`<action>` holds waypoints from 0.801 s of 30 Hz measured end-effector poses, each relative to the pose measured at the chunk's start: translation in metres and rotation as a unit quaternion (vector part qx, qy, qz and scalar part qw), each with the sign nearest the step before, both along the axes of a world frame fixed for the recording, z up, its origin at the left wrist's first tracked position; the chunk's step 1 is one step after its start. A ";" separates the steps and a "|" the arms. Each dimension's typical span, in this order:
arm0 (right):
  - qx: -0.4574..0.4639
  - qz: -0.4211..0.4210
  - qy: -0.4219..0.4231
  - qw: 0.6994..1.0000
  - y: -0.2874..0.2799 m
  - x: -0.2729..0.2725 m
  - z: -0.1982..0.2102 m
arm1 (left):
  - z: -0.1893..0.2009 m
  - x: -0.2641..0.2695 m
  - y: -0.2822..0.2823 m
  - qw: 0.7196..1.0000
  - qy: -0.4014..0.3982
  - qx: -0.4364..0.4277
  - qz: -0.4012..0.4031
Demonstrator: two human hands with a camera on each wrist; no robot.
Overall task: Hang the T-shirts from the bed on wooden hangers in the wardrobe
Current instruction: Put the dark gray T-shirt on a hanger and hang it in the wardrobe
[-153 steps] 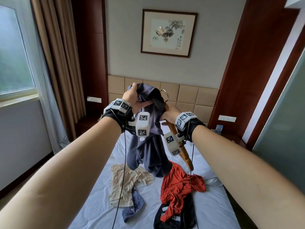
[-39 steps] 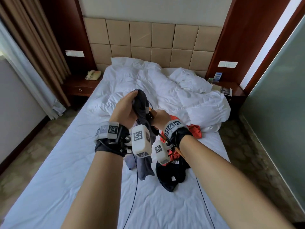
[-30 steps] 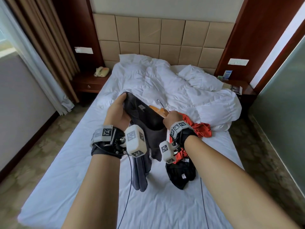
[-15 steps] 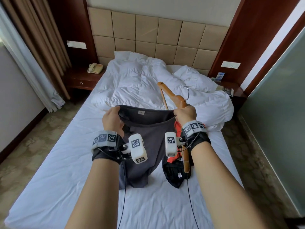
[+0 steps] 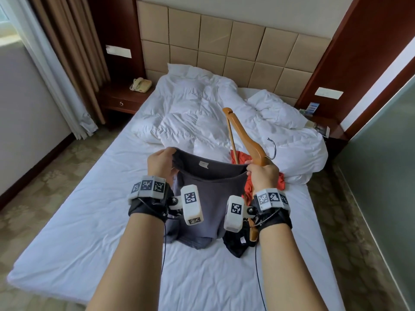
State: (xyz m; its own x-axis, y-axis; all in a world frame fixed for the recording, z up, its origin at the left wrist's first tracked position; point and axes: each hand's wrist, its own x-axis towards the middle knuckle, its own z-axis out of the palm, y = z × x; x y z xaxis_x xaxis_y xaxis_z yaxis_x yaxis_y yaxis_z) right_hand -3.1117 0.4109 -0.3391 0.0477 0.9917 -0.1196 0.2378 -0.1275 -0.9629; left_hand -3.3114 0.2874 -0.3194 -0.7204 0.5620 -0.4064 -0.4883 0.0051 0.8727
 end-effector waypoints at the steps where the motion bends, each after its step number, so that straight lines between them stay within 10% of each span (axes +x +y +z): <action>1: 0.007 0.009 -0.002 1.000 0.001 0.002 0.000 | 0.002 0.003 0.002 1.000 -0.002 0.004 -0.002; 24: 0.087 0.013 0.045 0.995 0.055 0.048 0.030 | -0.002 0.031 0.077 0.980 -0.026 0.079 0.182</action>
State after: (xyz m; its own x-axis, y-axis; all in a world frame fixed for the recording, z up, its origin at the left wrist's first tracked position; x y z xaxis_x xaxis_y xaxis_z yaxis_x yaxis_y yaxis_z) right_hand -3.0637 0.4663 -0.3089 0.0195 0.9985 0.0517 0.1496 0.0483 -0.9876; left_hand -3.2808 0.3642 -0.3210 -0.8656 0.3305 -0.3761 -0.4763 -0.3118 0.8221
